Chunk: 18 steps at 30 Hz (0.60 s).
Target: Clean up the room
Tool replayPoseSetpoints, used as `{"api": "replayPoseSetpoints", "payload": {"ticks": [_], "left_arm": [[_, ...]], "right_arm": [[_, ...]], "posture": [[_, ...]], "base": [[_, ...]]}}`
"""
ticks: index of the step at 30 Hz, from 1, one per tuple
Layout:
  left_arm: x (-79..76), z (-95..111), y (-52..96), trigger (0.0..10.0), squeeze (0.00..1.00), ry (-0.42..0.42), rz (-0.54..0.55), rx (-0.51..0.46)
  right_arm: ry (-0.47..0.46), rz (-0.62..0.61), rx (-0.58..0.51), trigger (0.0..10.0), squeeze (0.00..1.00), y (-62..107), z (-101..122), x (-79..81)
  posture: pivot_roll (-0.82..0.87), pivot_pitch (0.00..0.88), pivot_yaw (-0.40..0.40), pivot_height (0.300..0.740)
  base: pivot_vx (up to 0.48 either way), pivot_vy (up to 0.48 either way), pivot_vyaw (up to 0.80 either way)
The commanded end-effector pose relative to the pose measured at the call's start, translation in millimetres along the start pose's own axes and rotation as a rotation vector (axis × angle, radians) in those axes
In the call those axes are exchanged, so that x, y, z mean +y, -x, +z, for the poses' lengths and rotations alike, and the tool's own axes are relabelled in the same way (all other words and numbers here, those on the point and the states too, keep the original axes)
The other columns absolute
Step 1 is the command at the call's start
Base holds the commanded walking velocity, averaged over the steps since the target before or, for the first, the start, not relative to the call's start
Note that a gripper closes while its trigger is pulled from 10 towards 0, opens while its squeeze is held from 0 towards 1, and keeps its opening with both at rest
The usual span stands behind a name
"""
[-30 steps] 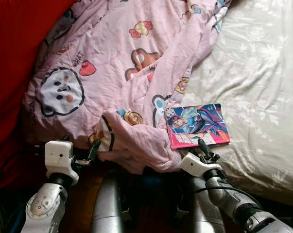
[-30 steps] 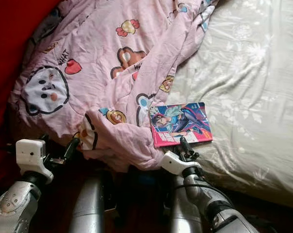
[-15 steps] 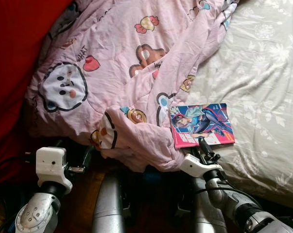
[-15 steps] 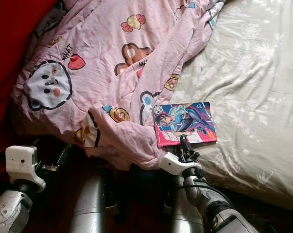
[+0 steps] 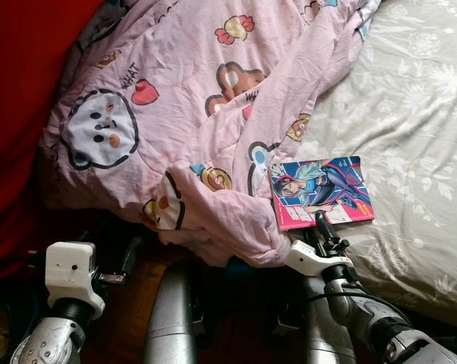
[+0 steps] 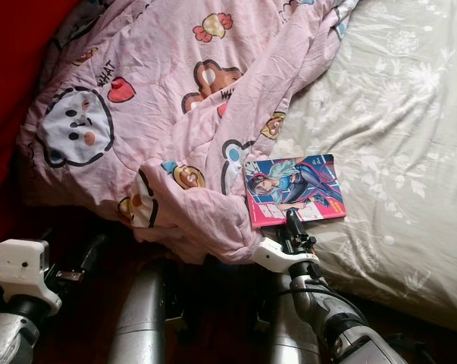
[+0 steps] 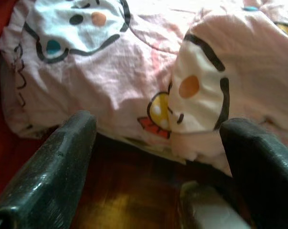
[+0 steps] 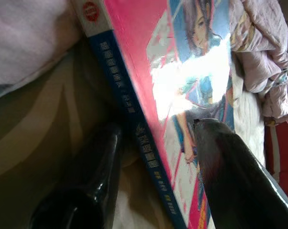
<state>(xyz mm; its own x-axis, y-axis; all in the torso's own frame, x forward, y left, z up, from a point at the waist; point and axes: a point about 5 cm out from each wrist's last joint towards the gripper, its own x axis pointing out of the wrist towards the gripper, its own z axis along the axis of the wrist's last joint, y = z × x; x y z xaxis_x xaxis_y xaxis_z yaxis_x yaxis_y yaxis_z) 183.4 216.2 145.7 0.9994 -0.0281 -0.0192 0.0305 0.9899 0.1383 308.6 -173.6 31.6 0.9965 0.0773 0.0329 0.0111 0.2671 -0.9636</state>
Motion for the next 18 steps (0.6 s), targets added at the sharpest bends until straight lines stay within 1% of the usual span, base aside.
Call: {"api": "replayPoseSetpoints", "payload": {"ticks": [1, 6, 8, 9, 10, 11, 15, 18], "left_arm": [[2.2, -3, 8.2, 10.0, 0.0, 0.011, 0.021, 0.037], [2.3, -2, 10.4, 10.0, 0.0, 0.012, 0.025, 0.044], [2.5, -1, 12.3, 10.0, 0.0, 0.01, 0.029, 0.046], [2.7, -1, 12.3, 10.0, 0.0, 0.01, 0.03, 0.046], [2.5, 0, 12.8, 10.0, 0.0, 0.01, 0.031, 0.047], [2.7, 0, 13.3, 10.0, 0.0, 0.01, 0.033, 0.049], [3.0, 0, 14.4, 10.0, 0.0, 0.01, 0.04, 0.052], [3.0, 0, 15.2, 10.0, 0.0, 0.01, 0.042, 0.053]], "right_arm": [[0.023, 0.068, 0.002, 10.0, 0.0, 16.2, -6, 15.4], [0.051, 0.031, -0.018, 10.0, 0.0, 12.8, -5, 10.9], [0.06, -0.013, -0.029, 10.0, 0.0, 8.5, -5, 4.3], [0.066, -0.023, -0.03, 5.8, 0.0, 7.3, -5, 2.8], [0.069, -0.029, -0.031, 5.8, 0.0, 6.9, -5, 1.9], [0.077, -0.046, -0.032, 0.0, 0.0, 4.8, -6, -0.9], [0.092, -0.072, -0.034, 0.0, 0.0, -0.7, -6, -7.7], [0.09, -0.076, -0.031, 0.0, 0.0, -1.9, -6, -9.2]], "posture": [[0.29, 0.675, 0.065, 0.617], [0.29, 0.683, 0.066, 0.617], [0.29, 0.687, 0.067, 0.617], [0.29, 0.687, 0.067, 0.617], [0.29, 0.689, 0.066, 0.617], [0.29, 0.689, 0.066, 0.617], [0.29, 0.686, 0.06, 0.617], [0.29, 0.684, 0.061, 0.617]], "base": [[0.0, 0.0, 0.0], [0.0, 0.0, 0.0], [0.0, 0.0, 0.0], [0.0, 0.0, 0.0], [0.0, 0.0, 0.0], [0.0, 0.0, 0.0], [0.0, 0.0, 0.0], [0.0, 0.0, 0.0]]}}
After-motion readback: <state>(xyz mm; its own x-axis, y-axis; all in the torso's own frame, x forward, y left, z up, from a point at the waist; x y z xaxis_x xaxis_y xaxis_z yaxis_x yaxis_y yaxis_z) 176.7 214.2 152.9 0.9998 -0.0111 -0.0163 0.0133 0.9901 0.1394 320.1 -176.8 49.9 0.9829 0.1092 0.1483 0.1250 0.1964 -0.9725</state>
